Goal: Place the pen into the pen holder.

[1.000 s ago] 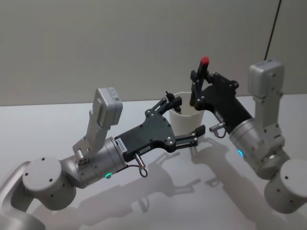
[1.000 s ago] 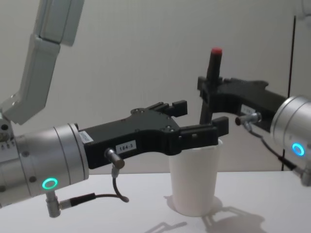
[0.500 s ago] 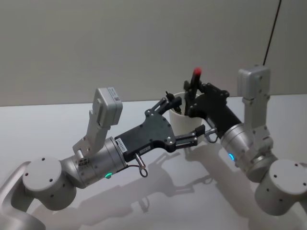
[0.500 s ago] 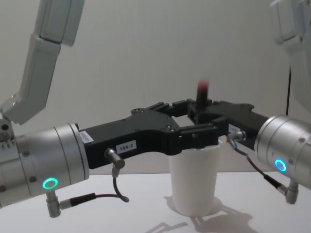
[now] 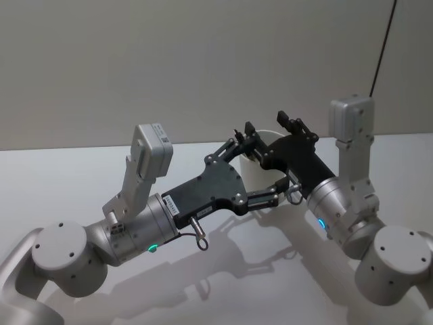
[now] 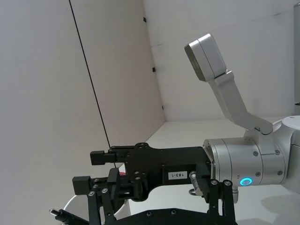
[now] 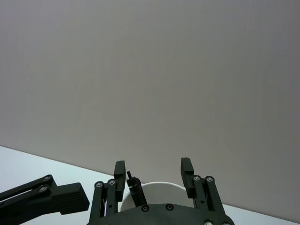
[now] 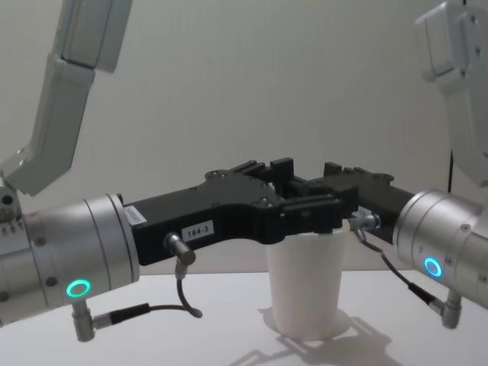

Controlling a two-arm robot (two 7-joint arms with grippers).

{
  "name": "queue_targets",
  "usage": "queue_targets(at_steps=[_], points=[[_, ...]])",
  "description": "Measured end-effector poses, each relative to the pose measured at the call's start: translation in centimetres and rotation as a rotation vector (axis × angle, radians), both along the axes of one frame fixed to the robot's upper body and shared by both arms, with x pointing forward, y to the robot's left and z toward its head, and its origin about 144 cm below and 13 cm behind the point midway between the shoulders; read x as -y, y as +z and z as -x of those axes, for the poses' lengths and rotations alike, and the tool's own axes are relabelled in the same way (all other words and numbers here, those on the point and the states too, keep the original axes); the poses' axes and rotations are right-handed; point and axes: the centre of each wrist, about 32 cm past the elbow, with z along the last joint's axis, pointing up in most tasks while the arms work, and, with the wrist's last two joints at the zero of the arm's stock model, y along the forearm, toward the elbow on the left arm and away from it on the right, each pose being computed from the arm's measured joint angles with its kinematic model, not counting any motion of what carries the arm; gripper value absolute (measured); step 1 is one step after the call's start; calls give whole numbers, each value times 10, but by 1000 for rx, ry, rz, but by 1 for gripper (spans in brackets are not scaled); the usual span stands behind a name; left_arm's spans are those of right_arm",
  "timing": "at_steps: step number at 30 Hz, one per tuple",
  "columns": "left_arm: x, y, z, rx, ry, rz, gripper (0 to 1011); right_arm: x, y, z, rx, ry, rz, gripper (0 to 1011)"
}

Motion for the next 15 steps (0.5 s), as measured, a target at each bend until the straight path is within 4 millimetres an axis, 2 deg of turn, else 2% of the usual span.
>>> queue_targets(at_steps=[3, 4, 5, 11, 15], points=[[0, 0, 0, 0, 0, 0, 1001, 0, 0, 0, -3, 0, 0, 755], [0, 0, 0, 0, 0, 0, 1001, 0, 0, 0, -3, 0, -1, 817], [0, 0, 0, 0, 0, 0, 1001, 0, 0, 0, -3, 0, -1, 817], [0, 0, 0, 0, 0, 0, 1001, 1, 1, 0, 5, 0, -9, 998], [0, 0, 0, 2, -2, 3, 1000, 3, 3, 1, 14, 1, -18, 1001]])
